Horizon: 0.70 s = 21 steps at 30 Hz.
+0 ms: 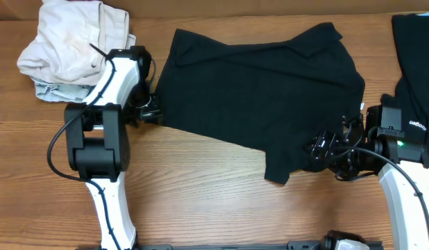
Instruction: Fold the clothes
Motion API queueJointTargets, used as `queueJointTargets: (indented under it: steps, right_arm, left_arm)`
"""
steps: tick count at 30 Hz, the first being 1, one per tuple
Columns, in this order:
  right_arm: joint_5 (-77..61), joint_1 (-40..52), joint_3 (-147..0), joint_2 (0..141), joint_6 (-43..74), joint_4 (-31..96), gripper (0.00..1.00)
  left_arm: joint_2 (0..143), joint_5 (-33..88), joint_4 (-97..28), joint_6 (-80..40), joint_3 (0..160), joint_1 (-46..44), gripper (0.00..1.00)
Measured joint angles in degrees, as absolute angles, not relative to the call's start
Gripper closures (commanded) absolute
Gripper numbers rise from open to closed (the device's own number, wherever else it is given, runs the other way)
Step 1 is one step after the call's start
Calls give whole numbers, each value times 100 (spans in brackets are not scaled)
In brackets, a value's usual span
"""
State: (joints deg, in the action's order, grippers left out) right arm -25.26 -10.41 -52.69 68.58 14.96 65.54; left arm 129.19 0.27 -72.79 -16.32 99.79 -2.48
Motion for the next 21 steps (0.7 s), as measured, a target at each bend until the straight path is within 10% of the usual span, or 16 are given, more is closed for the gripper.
queueJointTargets:
  steps: [21]
  right_arm:
    - [-2405,-1039,-5054,6860,1636,6543,16]
  left_arm:
    - [12875,207,-6635,-1463,9712,-150,45]
